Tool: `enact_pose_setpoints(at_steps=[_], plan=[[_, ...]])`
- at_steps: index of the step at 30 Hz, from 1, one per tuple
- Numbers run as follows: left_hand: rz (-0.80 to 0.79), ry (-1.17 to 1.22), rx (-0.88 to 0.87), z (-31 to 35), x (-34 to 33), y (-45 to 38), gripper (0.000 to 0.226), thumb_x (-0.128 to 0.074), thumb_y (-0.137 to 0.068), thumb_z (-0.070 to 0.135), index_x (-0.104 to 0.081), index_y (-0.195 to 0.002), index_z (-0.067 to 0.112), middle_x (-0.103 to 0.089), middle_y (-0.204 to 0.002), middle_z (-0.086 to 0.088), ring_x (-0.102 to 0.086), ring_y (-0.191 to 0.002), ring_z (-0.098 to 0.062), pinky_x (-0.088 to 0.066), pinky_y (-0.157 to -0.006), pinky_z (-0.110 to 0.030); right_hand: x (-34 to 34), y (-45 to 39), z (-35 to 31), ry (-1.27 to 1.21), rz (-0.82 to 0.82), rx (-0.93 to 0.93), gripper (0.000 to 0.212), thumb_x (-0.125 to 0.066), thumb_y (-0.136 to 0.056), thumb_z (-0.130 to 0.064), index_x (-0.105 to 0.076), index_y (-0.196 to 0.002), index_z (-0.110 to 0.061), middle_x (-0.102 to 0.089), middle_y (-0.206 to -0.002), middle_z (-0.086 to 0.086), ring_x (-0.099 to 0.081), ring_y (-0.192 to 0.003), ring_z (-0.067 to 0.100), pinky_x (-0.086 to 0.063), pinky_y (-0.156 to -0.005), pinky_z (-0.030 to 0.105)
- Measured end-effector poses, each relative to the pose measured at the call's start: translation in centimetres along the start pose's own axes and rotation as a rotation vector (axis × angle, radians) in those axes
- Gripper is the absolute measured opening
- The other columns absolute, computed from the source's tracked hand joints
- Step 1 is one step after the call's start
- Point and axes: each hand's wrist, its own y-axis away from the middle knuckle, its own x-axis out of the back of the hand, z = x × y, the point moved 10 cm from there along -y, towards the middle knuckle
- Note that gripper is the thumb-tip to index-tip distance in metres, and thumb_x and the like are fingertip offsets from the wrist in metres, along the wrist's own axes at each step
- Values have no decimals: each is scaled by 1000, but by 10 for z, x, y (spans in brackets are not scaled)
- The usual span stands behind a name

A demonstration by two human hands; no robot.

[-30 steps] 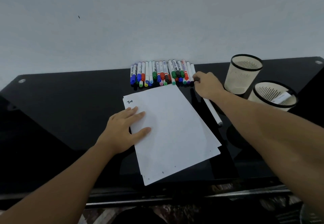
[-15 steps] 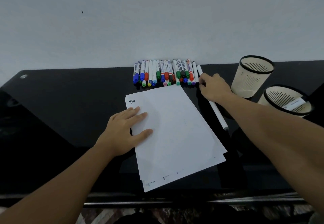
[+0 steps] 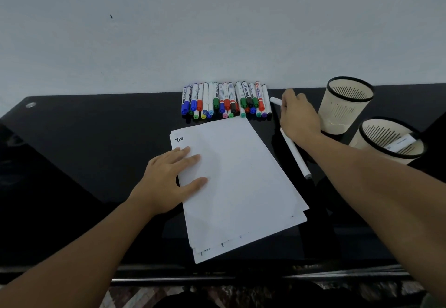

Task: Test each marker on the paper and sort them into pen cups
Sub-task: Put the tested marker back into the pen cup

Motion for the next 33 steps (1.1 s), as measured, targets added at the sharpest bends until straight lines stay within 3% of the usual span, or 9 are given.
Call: enact_pose_setpoints(at_steps=[3,5,9,14,17,20,24,28,33], plan=[[8,0,-2,-1,1,-1,79,-34,-82,89,-45,-148,47,-32,-161,17,-21,-151,-6,-18,-124,-47,33,8,-12,-136,178,72,13,-52,-102,-16,-50,-113,-9,-59,-103,10,-55,-85,27,-41,-63,39],[10,5,-7,1,1,-1,79,-34,-82,89,-45,-148,46,-33,-161,16,-22,-151,-6,-18,-124,-47,48,12,-19,-249,237,109,19,-56,-100,-16,-57,-117,-8,-61,-108,9,-57,-95,25,-50,-77,42],[40,45,-6,3,3,0,76,-40,-84,84,-48,-147,43,-36,-160,14,-24,-150,-7,-20,-124,-46,70,29,-53,-251,339,290,20,-59,-102,-19,-65,-117,-6,-52,-116,16,-53,-103,27,-52,-86,38],[181,96,-2,5,19,6,65,-52,-92,68,-49,-148,35,-41,-158,8,-28,-150,-14,-26,-122,-44,44,56,-137,-162,-48,521,32,-40,-111,-34,-53,-132,-15,-58,-112,8,-57,-94,27,-49,-74,39],[341,123,34,0,38,10,54,-61,-97,51,-54,-144,26,-55,-142,5,-42,-135,-14,-42,-109,-38,13,83,-178,-87,-260,625,40,-33,-112,-40,-42,-145,-20,-56,-109,1,-56,-91,19,-47,-74,37],[362,152,118,-8,41,11,50,-61,-98,42,-52,-144,26,-57,-131,6,-45,-120,-10,-41,-94,-26,-20,100,-192,-146,-476,597,27,-34,-111,-35,-42,-129,-17,-58,-94,-2,-56,-76,17,-47,-68,43],[331,149,110,-8,38,9,50,-61,-100,38,-51,-147,25,-60,-119,9,-45,-114,-9,-37,-91,-23,-38,102,-206,-10,-460,658,26,-32,-111,-39,-49,-125,-25,-62,-98,0,-59,-83,20,-53,-74,47],[344,153,70,-7,38,10,46,-62,-100,33,-56,-144,21,-64,-108,8,-49,-106,-9,-37,-87,-21,-45,105,-211,72,-445,713,31,-28,-110,-48,-51,-125,-34,-67,-95,-6,-62,-79,18,-54,-68,41],[369,125,18,-6,39,9,35,-62,-101,27,-65,-135,19,-70,-107,6,-52,-100,-10,-43,-82,-25,-47,110,-213,113,-410,740,33,-26,-110,-53,-51,-122,-35,-65,-82,-5,-61,-72,20,-44,-56,34]])
